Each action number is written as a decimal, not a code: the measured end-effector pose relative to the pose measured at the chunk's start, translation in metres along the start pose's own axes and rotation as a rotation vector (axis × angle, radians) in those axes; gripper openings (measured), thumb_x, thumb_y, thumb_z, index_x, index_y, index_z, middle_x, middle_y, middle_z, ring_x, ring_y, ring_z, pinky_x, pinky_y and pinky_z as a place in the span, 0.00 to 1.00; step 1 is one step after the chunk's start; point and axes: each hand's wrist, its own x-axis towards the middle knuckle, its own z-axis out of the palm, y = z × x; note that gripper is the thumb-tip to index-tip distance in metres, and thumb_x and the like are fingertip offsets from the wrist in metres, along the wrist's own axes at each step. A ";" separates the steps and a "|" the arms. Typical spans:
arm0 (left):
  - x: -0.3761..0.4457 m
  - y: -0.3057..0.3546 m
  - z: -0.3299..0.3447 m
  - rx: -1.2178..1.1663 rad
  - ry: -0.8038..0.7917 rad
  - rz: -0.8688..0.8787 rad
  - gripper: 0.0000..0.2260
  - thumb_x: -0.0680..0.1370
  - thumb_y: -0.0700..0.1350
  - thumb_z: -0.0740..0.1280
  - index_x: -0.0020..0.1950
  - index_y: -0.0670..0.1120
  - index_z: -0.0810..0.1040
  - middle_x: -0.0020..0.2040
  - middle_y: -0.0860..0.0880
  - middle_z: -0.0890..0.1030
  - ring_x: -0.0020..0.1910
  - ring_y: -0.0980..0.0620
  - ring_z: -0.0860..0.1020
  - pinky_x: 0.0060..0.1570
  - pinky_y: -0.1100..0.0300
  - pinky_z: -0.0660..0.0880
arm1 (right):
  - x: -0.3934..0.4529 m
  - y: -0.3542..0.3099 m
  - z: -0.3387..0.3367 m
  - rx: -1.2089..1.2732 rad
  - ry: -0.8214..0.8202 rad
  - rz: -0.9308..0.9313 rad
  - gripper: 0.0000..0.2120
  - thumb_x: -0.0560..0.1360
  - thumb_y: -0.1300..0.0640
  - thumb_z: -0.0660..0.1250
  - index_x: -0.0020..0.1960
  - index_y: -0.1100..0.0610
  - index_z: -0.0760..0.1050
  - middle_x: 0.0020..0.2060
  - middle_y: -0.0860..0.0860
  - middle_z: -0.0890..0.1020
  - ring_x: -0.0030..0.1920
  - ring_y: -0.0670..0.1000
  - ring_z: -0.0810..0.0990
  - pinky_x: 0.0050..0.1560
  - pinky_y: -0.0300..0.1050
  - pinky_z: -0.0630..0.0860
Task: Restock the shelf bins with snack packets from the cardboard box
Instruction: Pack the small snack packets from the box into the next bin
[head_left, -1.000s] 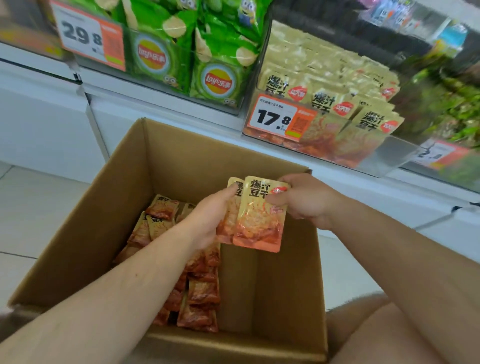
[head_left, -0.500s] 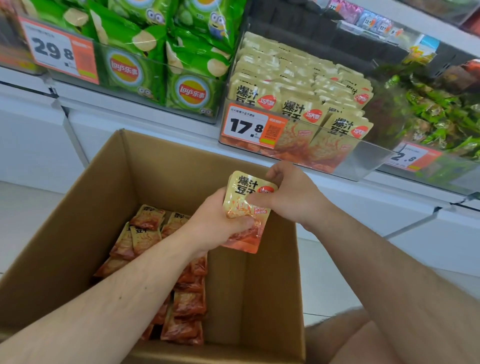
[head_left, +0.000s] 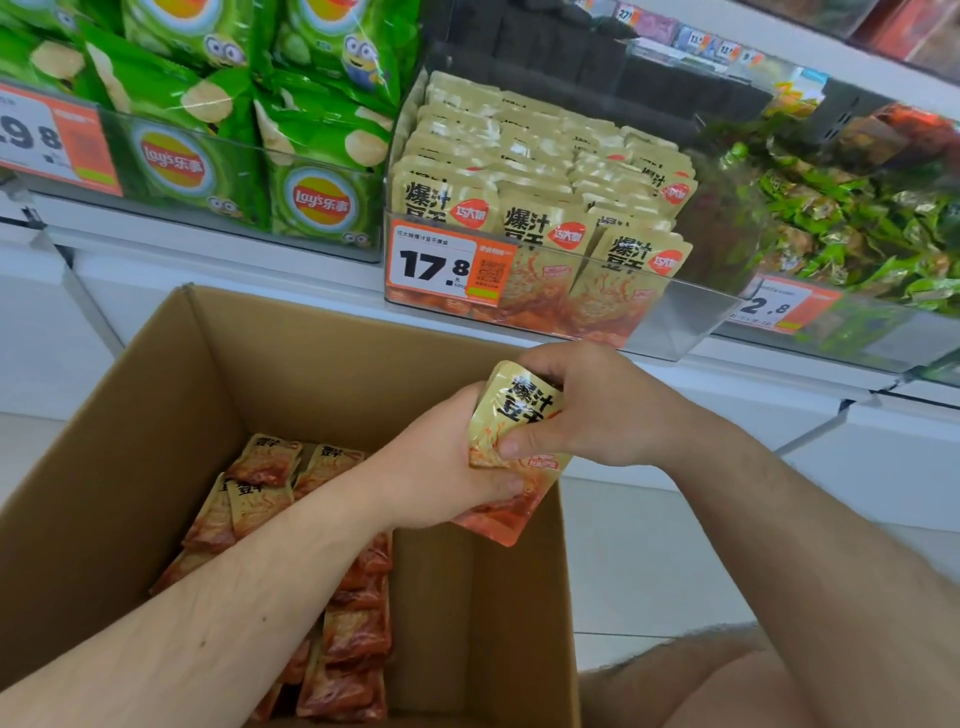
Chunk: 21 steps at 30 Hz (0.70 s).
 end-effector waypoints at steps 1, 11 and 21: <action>0.002 0.000 0.000 0.007 0.006 -0.011 0.27 0.71 0.37 0.76 0.61 0.59 0.70 0.51 0.60 0.80 0.48 0.67 0.79 0.43 0.70 0.75 | -0.001 0.000 -0.001 0.007 -0.002 0.007 0.16 0.64 0.51 0.81 0.48 0.54 0.80 0.41 0.49 0.82 0.42 0.48 0.81 0.44 0.52 0.78; 0.035 0.045 0.009 0.234 -0.022 0.027 0.29 0.72 0.47 0.76 0.63 0.56 0.62 0.52 0.60 0.75 0.48 0.63 0.76 0.41 0.68 0.73 | -0.017 -0.001 -0.049 -0.125 0.006 0.125 0.17 0.62 0.55 0.82 0.48 0.54 0.80 0.40 0.48 0.85 0.42 0.48 0.83 0.45 0.49 0.79; 0.108 0.115 0.015 0.440 0.263 0.393 0.19 0.76 0.53 0.71 0.64 0.52 0.72 0.57 0.58 0.75 0.56 0.60 0.73 0.60 0.58 0.71 | -0.046 -0.004 -0.169 -0.249 0.288 0.370 0.09 0.66 0.51 0.80 0.41 0.51 0.83 0.31 0.42 0.84 0.32 0.40 0.79 0.38 0.41 0.74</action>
